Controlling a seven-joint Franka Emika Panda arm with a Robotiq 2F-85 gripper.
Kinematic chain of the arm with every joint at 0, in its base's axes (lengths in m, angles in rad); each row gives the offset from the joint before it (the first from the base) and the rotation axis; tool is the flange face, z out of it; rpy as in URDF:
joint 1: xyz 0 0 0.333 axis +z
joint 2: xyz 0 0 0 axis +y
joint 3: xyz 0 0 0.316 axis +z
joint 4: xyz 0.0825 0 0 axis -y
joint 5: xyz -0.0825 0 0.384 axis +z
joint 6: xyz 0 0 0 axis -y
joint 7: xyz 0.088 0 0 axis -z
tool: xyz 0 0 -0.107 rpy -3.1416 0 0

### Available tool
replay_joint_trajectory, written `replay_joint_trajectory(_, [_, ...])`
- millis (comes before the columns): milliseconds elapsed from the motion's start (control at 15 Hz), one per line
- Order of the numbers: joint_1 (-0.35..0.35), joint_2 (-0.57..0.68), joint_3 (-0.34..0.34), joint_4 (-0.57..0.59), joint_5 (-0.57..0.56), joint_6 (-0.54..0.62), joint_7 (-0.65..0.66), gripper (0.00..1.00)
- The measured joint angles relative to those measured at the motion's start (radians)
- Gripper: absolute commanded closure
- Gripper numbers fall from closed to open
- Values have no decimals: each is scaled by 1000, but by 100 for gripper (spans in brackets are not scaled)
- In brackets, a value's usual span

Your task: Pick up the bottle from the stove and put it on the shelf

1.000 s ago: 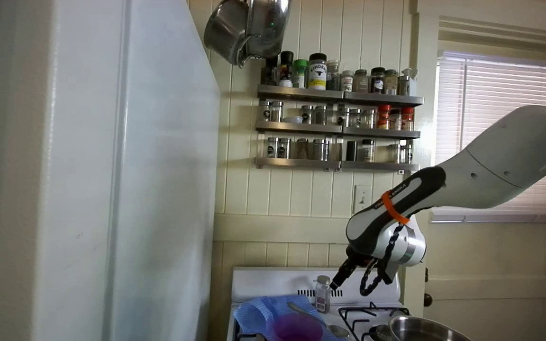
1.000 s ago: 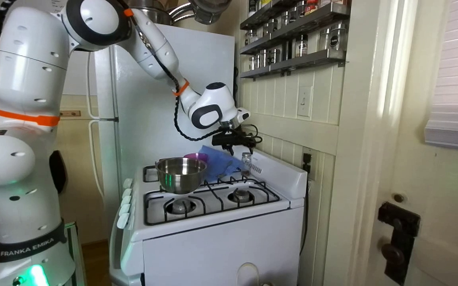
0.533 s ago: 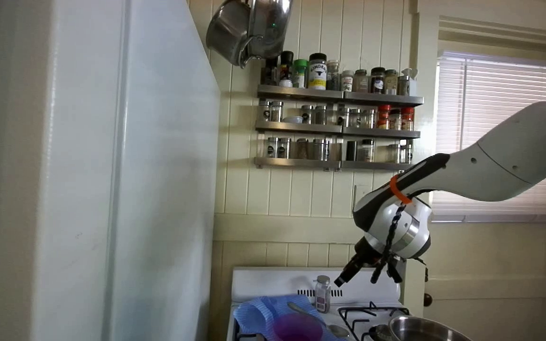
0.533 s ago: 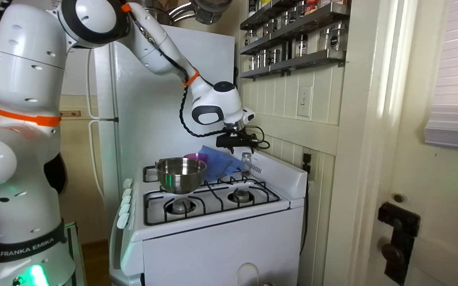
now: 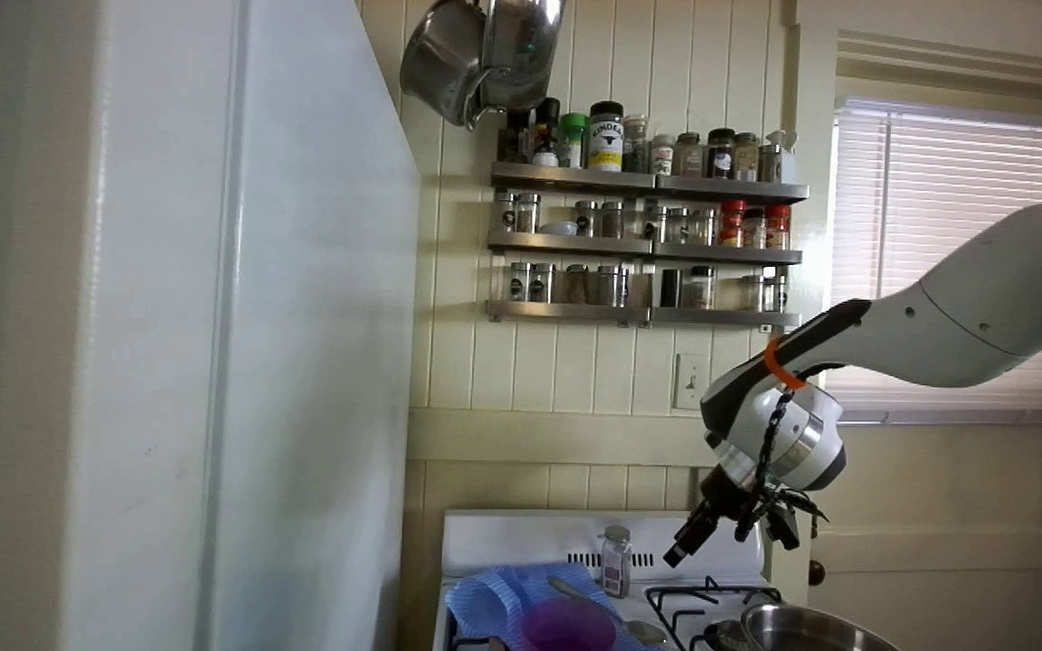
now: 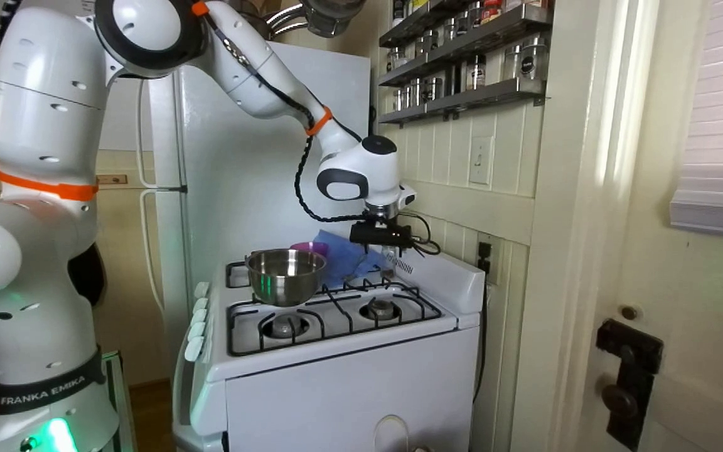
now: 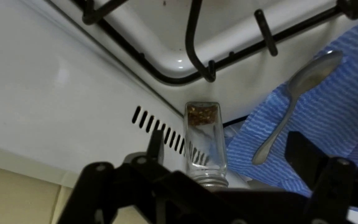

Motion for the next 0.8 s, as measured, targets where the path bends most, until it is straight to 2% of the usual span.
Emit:
replay_joint_trajectory(333, [112,44,-103,27,-14,-1,24,0])
replay_joint_trajectory(800, [127,47,-115,44,21,19,-9,0])
